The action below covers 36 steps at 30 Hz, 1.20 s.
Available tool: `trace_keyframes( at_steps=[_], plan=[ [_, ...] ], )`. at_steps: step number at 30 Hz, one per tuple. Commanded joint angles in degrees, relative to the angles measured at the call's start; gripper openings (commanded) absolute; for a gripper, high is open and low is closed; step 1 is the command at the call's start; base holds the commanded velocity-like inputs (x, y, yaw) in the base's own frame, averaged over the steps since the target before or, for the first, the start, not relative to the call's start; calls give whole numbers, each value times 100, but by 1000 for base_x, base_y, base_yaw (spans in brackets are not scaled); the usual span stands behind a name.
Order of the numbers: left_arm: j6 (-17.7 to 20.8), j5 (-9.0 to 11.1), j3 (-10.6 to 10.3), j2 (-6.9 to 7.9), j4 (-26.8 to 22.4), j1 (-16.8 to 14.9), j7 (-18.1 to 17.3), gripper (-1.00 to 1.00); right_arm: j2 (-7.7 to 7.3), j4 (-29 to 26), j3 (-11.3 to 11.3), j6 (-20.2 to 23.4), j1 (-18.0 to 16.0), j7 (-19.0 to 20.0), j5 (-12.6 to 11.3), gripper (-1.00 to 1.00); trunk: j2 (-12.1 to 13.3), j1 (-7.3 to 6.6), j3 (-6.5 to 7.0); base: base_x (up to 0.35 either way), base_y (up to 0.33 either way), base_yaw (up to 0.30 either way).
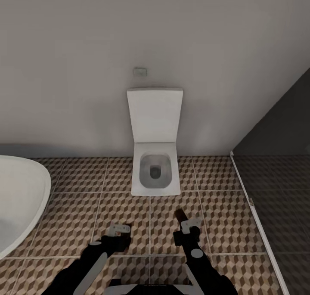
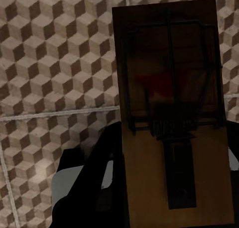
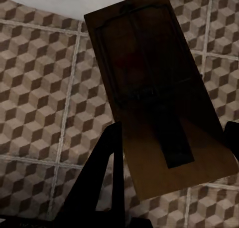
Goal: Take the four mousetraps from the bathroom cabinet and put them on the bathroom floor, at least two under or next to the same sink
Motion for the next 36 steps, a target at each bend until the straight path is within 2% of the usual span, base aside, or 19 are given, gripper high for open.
trace_keyframes(
  at_steps=[1, 3, 5, 8, 13, 14, 18, 22, 24, 27, 29, 32, 33, 36],
  plan=[
    [14, 50, -20, 22, -32, -4, 70, -100, -2, 48, 39, 21, -4, -59, -39, -100, -7, 2, -6, 0, 0, 0],
    [23, 53, -12, 129, -160, -4, 74, -100, 20, 268, 80, 14, -4, -61, -39, -100, -7, 2, -6, 0, 0, 0],
    [34, 55, -9, 224, -317, -4, 76, -100, 135, 418, 87, 58, -4, -62, -34, -100, -7, 2, -6, 0, 0, 0],
    [39, 55, -18, 252, -390, -4, 77, -100, 201, 472, 85, 269, -4, -63, -31, -100, -7, 2, -6, 0, 0, 0],
    [46, 60, 5, 239, -262, -4, 89, -100, 221, 488, 85, 465, -4, -57, -36, -100, -7, 2, -6, 0, 0, 0],
    [49, 62, 28, 209, -92, -4, 93, -100, 222, 489, 85, 476, -4, -56, -37, -100, -7, 2, -6, 0, 0, 0],
    [51, 50, 117, -114, 927, -55, 109, -100, 224, 484, 81, 500, -4, -47, -35, -100, -7, 2, -6, 0, 0, 0],
    [41, 35, 138, -305, 1617, -351, 385, -100, 220, 482, 77, 504, -4, -46, -31, -100, -7, 2, -6, 0, 0, 0],
    [22, 26, 141, -417, 1889, -460, 471, -100, 217, 471, 76, 510, -4, -37, -30, -100, -7, 2, -6, 0, 0, 0],
    [6, 21, 142, -529, 2034, -525, 518, -100, 216, 439, 72, 595, -44, 9, -37, -100, -7, 2, -6, 0, 0, 0],
    [0, 21, 142, -565, 2063, -561, 528, -100, 211, 438, 69, 679, -172, 279, -52, -100, -7, 2, -6, 0, 0, 0],
    [-15, 14, 142, -583, 2060, -602, 533, -100, 180, 472, 5, 766, -402, 1014, -48, -100, -7, 2, -6, 0, 0, 0],
    [-51, 13, 142, -587, 2050, -610, 533, -100, 172, 483, -140, 789, -490, 1297, -43, -100, -7, 2, -6, 0, 0, 0],
    [-227, 10, 142, -589, 2011, -617, 531, -100, 165, 569, -469, 801, -559, 1592, -40, -100, -7, 2, -6, 0, 0, 0]
  ],
)
